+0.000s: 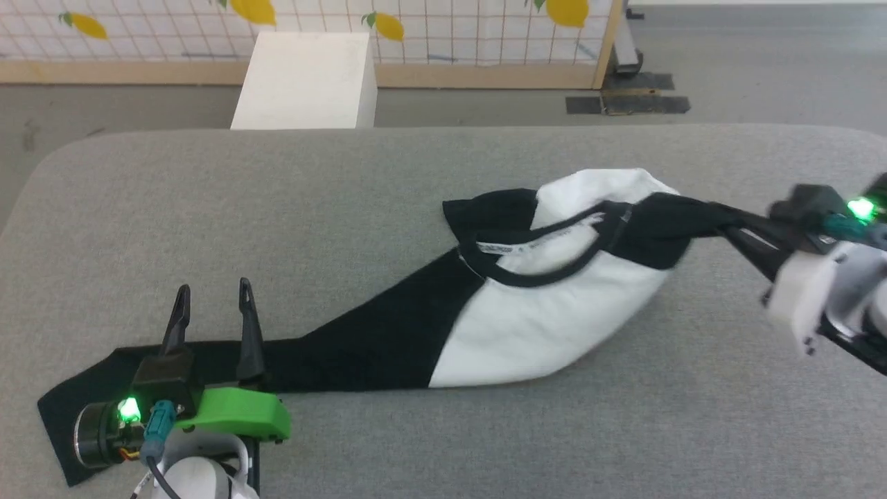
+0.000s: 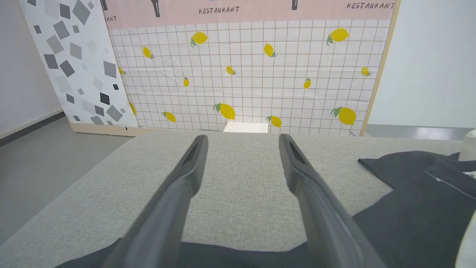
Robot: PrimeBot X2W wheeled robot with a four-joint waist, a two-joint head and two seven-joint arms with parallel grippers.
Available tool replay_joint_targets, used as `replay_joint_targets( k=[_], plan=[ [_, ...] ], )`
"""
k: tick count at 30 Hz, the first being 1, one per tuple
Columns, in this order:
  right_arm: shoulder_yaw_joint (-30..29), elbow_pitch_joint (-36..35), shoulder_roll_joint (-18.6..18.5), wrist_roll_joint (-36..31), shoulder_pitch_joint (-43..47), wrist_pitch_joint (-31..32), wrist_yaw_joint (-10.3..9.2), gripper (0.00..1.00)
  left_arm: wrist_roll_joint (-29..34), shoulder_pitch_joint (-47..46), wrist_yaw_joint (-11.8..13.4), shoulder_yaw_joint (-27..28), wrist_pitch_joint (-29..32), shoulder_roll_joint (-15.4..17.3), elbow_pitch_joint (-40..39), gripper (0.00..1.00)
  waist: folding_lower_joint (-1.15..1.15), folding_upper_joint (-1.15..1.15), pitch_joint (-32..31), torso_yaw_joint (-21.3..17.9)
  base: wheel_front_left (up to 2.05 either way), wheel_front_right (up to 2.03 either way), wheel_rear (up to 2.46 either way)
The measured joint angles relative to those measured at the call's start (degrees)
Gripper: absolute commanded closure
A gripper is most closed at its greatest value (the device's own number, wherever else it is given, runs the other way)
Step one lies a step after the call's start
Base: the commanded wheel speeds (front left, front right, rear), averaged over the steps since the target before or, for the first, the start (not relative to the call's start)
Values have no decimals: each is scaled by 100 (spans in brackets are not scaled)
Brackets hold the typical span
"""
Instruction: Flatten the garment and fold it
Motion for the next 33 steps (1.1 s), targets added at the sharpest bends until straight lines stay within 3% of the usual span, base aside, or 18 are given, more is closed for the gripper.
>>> replay_joint_targets(
  k=[3,7,13,17,18,19,20,27,33],
  plan=[
    [-455,-148,-270,-319,685,45,0,100,7,103,-16,51,0,-29,-35,0,0,0,-95,-84,0,0,0],
    [-838,-193,-283,-505,1914,246,0,100,11,200,-24,89,0,-85,-47,0,0,0,-177,-181,0,0,0],
    [-1198,188,283,-534,3729,415,-1,100,40,238,-67,78,0,-118,-37,0,0,0,-237,-240,0,0,0],
    [-1437,446,649,-614,4107,310,-4,100,66,246,-113,58,0,-125,48,0,0,0,-280,-259,0,0,0],
    [-1539,497,716,-658,4136,222,-3,76,88,249,-123,59,0,-127,78,0,0,0,-300,-266,0,0,0],
    [-1683,513,803,-638,4182,124,-3,27,114,255,-126,71,0,-127,105,0,0,0,-323,-275,0,0,0],
    [-1856,506,903,-592,4234,11,-3,0,159,271,-153,87,0,-126,123,0,0,0,-352,-287,0,0,0],
    [-2914,-346,799,-780,4252,-255,-3,0,259,366,-168,160,0,-121,132,0,0,0,-561,-325,0,0,0],
    [-3618,-1473,444,-1106,3871,243,-3,0,302,410,-169,143,0,-120,104,0,0,0,-642,-275,0,0,0]
  ],
)
